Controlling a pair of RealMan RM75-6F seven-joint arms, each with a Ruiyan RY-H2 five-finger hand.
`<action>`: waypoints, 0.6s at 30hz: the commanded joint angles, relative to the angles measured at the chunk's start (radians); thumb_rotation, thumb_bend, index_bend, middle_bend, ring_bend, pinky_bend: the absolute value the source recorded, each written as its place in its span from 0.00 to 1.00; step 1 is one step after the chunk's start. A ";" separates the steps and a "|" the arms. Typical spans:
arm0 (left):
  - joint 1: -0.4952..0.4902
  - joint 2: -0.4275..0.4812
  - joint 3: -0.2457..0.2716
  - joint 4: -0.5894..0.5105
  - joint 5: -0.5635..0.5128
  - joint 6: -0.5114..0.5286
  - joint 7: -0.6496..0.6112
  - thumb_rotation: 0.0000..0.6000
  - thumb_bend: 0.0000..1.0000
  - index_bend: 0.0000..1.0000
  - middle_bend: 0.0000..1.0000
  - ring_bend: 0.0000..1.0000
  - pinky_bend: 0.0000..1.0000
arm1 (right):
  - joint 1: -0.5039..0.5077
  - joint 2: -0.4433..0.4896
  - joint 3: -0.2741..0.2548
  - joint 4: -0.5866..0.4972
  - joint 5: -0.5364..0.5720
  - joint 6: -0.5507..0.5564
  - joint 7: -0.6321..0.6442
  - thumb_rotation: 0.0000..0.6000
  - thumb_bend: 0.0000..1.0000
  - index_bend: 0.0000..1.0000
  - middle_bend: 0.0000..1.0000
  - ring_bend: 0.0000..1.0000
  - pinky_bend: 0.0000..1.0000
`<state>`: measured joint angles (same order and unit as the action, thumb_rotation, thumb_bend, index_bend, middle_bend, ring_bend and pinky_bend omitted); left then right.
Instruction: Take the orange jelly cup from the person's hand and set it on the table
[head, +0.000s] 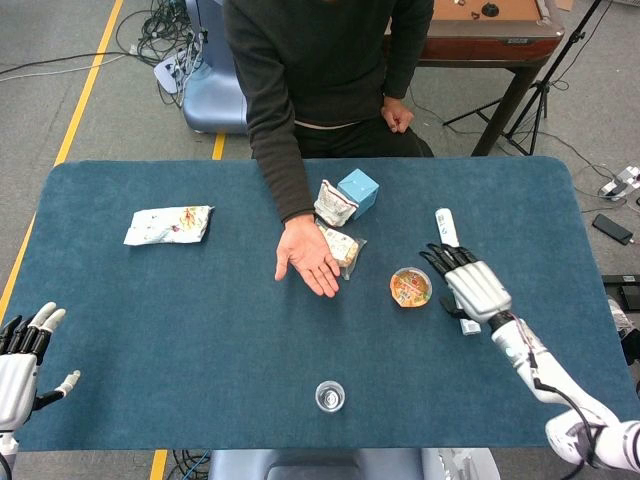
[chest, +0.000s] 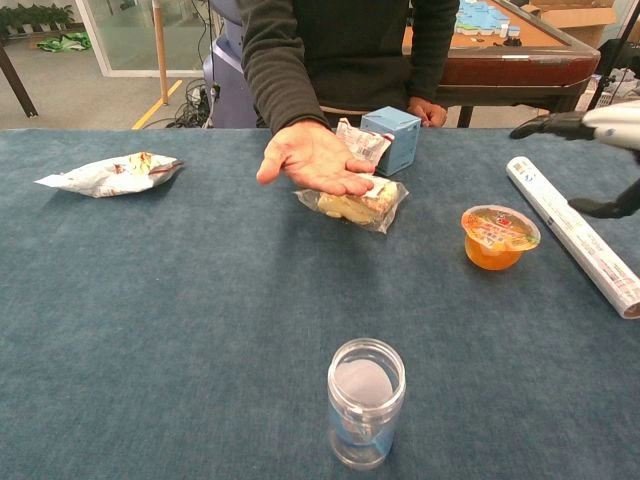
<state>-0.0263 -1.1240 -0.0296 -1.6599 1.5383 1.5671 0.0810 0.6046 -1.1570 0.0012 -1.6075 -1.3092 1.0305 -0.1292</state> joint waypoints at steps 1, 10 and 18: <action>-0.002 0.000 -0.001 0.000 0.001 -0.003 0.000 1.00 0.21 0.11 0.07 0.09 0.03 | -0.108 0.101 -0.027 -0.099 -0.015 0.135 -0.031 1.00 0.42 0.00 0.00 0.00 0.12; -0.022 -0.003 -0.004 -0.012 0.009 -0.024 0.016 1.00 0.21 0.11 0.07 0.09 0.03 | -0.327 0.182 -0.090 -0.161 -0.117 0.412 -0.037 1.00 0.42 0.00 0.02 0.00 0.12; -0.036 -0.008 -0.005 -0.033 0.022 -0.034 0.039 1.00 0.21 0.11 0.07 0.09 0.03 | -0.431 0.176 -0.104 -0.155 -0.177 0.511 -0.023 1.00 0.42 0.00 0.06 0.00 0.12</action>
<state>-0.0618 -1.1323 -0.0345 -1.6920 1.5593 1.5337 0.1200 0.1802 -0.9816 -0.1003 -1.7625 -1.4799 1.5367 -0.1537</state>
